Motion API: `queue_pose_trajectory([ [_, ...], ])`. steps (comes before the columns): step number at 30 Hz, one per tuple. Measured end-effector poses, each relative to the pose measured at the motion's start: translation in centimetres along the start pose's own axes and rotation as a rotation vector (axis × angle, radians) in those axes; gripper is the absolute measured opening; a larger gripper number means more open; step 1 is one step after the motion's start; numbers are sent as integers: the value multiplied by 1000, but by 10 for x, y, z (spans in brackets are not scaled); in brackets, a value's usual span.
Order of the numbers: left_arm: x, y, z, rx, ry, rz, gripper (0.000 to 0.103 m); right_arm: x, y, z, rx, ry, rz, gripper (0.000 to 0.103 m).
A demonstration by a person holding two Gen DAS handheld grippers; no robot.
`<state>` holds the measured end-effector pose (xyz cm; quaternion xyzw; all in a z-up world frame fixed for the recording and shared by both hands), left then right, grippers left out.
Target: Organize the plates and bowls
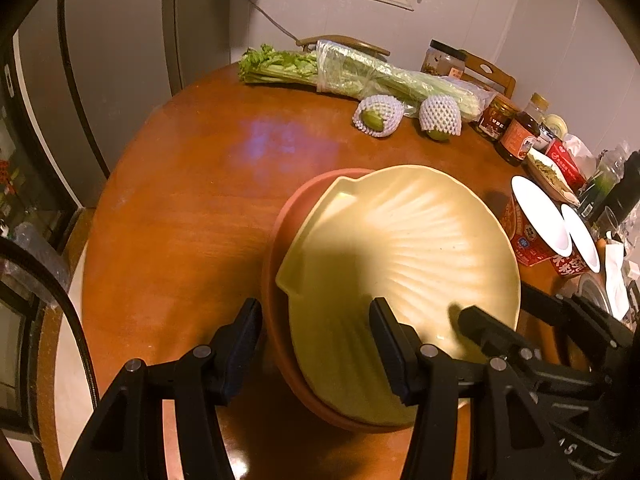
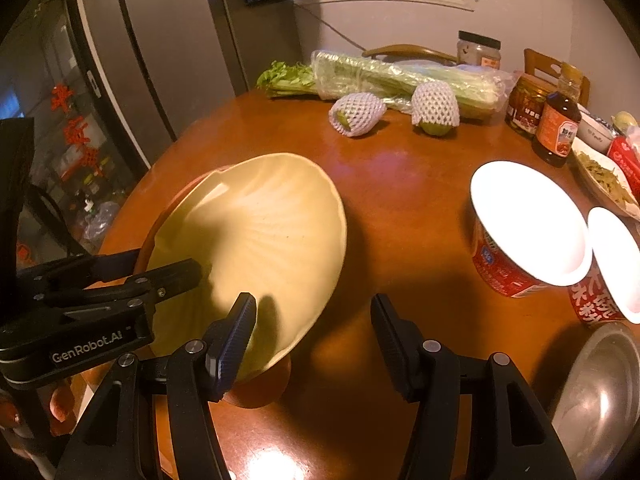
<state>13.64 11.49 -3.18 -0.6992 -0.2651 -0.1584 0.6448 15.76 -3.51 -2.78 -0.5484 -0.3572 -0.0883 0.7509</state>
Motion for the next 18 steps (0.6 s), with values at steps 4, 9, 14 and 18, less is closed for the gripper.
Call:
queue_pose_trajectory([
  [4,-2,-9,4,-1,-14,-17,55,0,-7,1,-7,3,-24,61],
  [9,-3,-22,8,19,-19,-44,56,0,-17,1,-18,7,-46,61],
  [14,-7,-37,8,25,-23,-71,56,-1,-31,3,-19,12,-72,61],
  [18,-9,-47,5,38,-32,-86,56,-4,-42,2,-19,13,-94,61],
])
Point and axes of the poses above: each gripper's, at about its wrist camera, not at the fingertips, and y roughly the way its jaws point, z to its left, x to its top, the point moved 2 cm from there along y, roughly the way its jaws point, and after that the axes turned 1 degree about -z, right-handed, at the moved point
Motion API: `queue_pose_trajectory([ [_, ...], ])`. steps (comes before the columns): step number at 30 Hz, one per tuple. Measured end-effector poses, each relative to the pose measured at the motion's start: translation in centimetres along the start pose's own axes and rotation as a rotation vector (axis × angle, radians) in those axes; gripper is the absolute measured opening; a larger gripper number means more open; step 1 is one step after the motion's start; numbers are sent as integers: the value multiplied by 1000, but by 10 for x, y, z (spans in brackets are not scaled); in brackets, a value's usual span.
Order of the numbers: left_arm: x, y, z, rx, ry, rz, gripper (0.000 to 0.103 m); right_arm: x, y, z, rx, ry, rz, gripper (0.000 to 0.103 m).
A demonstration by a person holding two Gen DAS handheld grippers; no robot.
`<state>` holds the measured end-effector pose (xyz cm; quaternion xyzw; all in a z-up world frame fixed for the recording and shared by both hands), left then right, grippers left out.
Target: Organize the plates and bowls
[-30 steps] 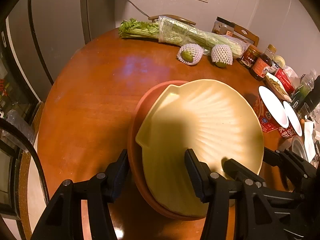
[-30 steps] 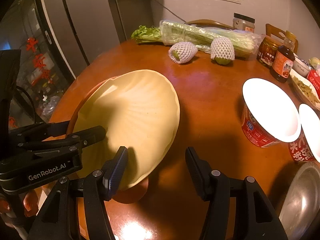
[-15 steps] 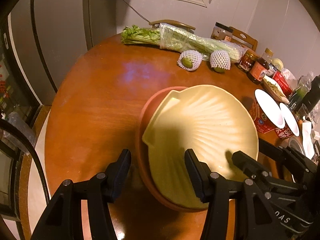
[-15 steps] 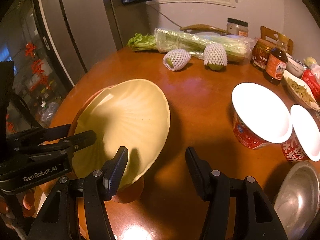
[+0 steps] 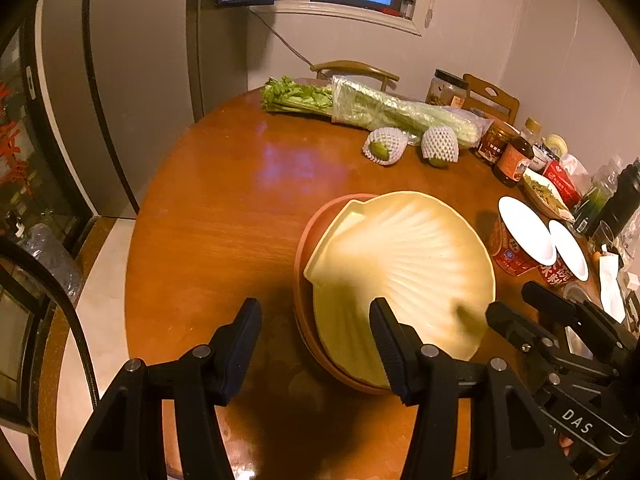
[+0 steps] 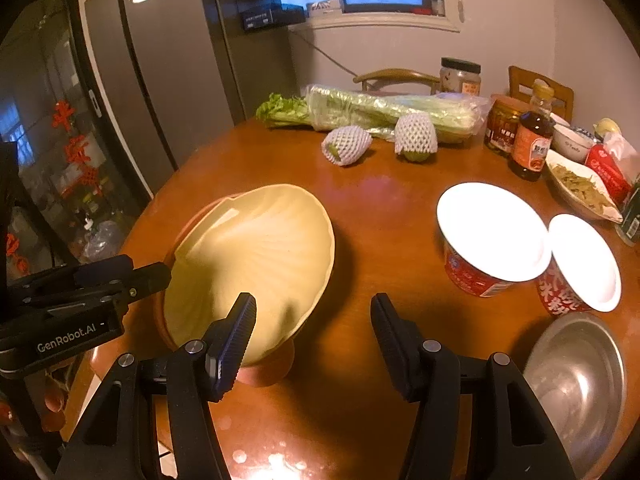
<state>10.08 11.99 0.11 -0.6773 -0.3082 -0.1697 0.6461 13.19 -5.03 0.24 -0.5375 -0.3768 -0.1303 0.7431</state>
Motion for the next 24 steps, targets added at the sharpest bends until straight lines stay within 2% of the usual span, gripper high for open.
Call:
queue_pose_trajectory([
  [13,-2,-33,-28,34,-10,-64,57,-5,-53,-16,-19,-11,-116,61],
  [24,-8,-51,-73,9,38,-89,57,-12,-98,-54,-45,8,-200,61],
])
Point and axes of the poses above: each gripper's, at about its wrist camera, not at the fingertips, and y roughly the way its jaws point, z to its left, x to its top, the point moved 2 cm from there along y, roughly the way its jaws point, and after that the axes turned 1 degree about -z, right-handed, at the moved point
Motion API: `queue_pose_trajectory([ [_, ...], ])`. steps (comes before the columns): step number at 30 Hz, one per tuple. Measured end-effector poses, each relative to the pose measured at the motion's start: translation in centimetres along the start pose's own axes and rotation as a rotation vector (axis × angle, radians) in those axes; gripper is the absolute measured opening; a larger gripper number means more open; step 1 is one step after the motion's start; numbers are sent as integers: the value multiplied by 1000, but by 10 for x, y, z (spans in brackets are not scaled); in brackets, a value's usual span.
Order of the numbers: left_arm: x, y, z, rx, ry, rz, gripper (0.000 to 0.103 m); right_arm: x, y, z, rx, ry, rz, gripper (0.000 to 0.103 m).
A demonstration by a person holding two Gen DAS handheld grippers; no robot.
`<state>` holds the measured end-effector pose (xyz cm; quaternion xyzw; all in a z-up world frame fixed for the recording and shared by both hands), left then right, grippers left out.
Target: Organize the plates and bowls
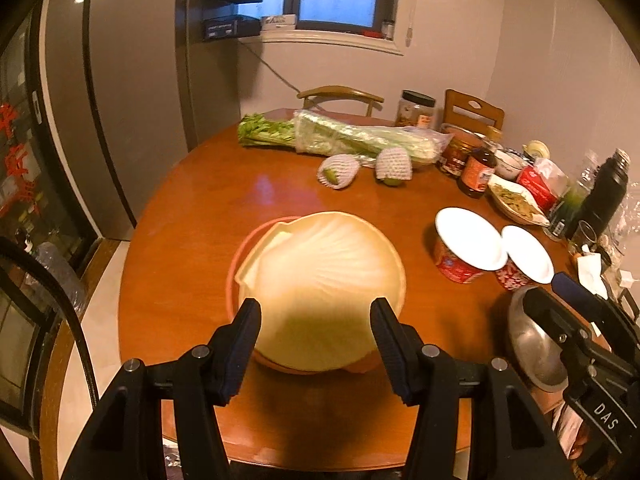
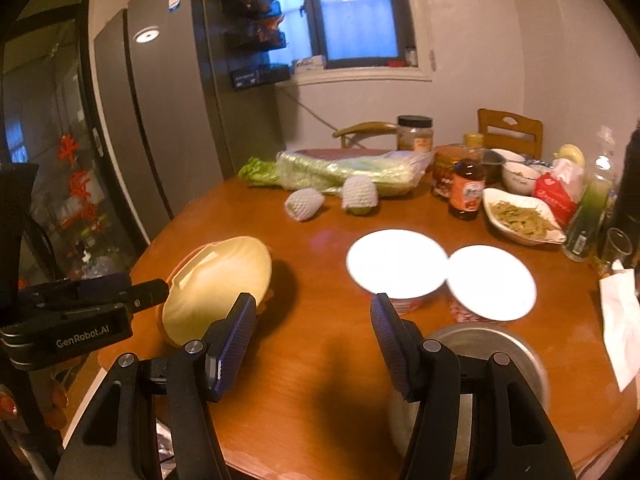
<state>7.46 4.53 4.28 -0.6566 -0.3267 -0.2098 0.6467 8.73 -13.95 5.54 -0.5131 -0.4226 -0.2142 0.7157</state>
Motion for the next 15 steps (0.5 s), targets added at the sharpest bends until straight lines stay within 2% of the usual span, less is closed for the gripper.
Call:
queue_pose_trajectory([
  [9,-1,-2,-36,-22,46,-6,57,-1,-23,-37,-29,44,-39,61],
  [15,2,0,-57,-28,76,-1,57,-2,-33,-60,-81,64,-64,61],
])
Point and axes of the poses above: each gripper's, at about its wrist camera, not at the fingertips, and y roughly the way its jaws point, z to its left, x to its top, the point moved 2 cm from there along y, roughly the way its jaws point, and after that the axes turned 1 degree about -z, right-handed, at the moved point
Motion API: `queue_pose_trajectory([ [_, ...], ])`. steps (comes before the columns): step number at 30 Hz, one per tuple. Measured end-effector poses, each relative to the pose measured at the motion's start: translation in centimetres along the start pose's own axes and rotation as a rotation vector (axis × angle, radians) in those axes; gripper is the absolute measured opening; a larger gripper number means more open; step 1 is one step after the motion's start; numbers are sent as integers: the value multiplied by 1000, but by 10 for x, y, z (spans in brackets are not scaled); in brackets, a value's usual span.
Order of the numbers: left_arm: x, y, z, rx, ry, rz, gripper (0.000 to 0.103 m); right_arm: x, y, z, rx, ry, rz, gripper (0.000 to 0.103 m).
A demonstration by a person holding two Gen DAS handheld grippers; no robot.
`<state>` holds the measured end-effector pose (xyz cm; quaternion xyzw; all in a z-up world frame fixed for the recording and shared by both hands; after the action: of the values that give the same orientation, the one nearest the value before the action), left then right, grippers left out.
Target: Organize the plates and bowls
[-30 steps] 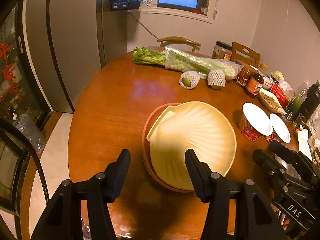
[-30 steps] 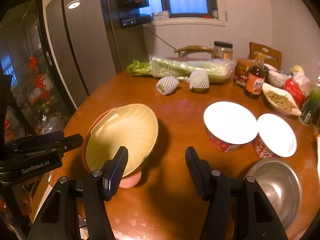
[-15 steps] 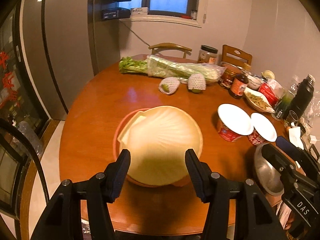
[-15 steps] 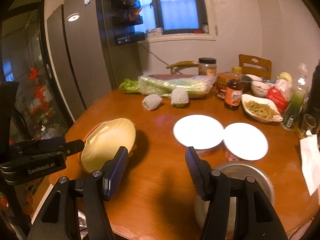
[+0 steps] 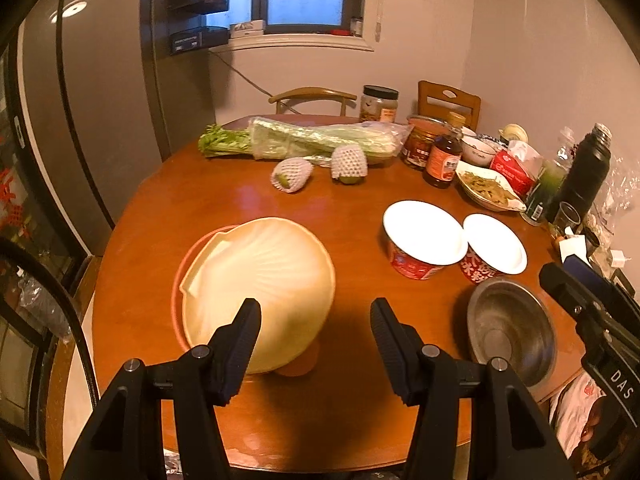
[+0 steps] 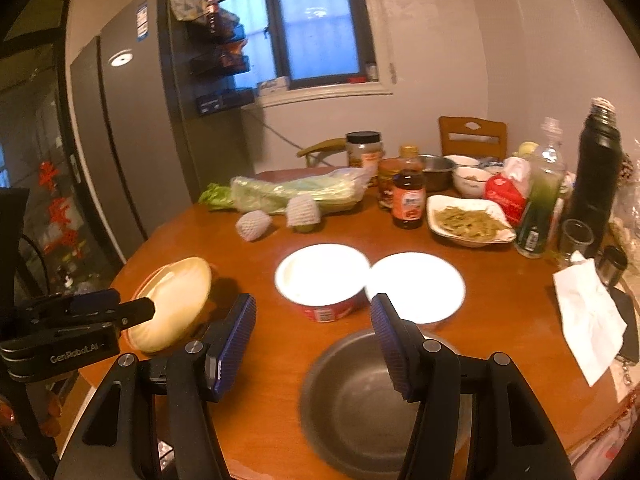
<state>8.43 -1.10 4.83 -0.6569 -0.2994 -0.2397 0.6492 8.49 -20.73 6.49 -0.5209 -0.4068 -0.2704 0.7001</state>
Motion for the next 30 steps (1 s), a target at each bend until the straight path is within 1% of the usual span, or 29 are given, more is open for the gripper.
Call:
queue_pose_trajectory([
  [5,4,4,-21,-17,31,2,57,-2,-5,-23,-28,28,-5,61],
  [13,5,17,-60,-76,70,26,57,-10,-10,-60,-83,63,12,61],
  [20,-2,28,-91,-133,113,60,57,-27,-10,-87,-120,92,63,61],
  [30,-16,51,-124,-170,161,112,57,-55,2,-100,-123,87,166,61],
])
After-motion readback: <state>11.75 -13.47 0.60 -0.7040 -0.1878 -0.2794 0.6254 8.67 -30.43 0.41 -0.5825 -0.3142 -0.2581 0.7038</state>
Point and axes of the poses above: each gripper's, at about its wrist camera, not at the fingertips, and y roughly the way its jaws point, z to its left, x to its top, the point moved 2 cm from there along y, roughly the way its jaws point, and after that the axes turned 1 degree about -z, right-handed, at the moved point
